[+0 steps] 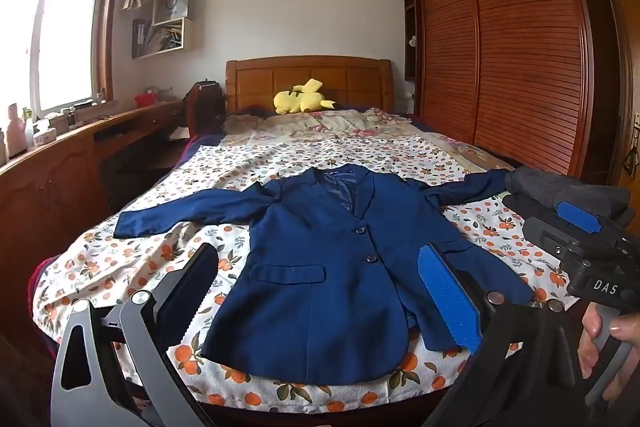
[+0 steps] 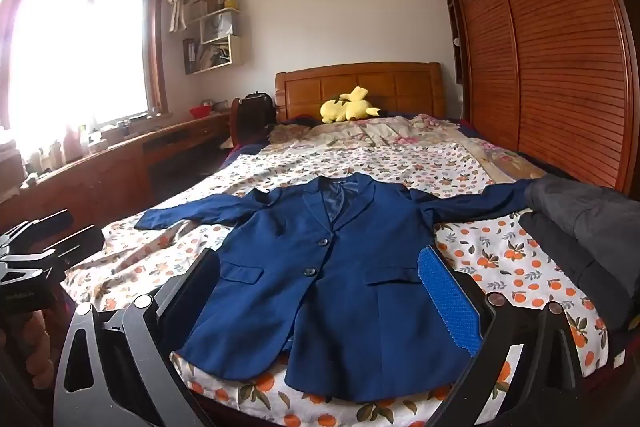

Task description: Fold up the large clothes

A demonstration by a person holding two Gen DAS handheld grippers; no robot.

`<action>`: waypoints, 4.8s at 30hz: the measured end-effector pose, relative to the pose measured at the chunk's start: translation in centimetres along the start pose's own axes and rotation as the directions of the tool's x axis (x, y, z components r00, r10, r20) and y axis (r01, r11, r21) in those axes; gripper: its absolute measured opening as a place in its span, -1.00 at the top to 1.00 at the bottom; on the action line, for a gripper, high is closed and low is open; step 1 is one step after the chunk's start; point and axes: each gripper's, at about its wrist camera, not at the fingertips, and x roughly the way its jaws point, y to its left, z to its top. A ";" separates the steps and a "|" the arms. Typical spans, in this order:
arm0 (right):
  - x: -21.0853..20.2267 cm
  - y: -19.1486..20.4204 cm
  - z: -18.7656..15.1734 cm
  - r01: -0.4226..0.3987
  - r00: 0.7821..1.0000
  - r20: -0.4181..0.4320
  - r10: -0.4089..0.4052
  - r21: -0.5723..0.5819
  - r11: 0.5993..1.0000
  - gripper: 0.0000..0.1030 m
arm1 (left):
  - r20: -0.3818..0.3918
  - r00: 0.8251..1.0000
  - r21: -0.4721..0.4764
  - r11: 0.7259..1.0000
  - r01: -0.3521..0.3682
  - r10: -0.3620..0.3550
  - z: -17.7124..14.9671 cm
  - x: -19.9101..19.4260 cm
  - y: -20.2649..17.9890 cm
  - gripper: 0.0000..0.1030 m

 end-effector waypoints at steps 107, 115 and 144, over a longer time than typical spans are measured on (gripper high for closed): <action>5.0 1.0 -0.8 -0.058 0.997 -0.048 0.057 -0.021 0.998 -0.86 | -0.054 0.995 -0.001 0.997 -0.079 0.079 -1.3 3.4 3.2 -0.95; 10.1 2.5 -1.4 -0.129 0.989 -0.076 0.123 -0.068 0.989 -0.86 | -0.100 0.989 -0.008 0.994 -0.111 0.109 -2.7 7.2 5.9 -0.96; 29.8 8.0 -1.9 -0.264 0.943 -0.251 0.218 -0.169 0.950 -0.86 | -0.307 0.945 -0.060 0.989 -0.134 0.110 -4.6 23.0 17.3 -0.95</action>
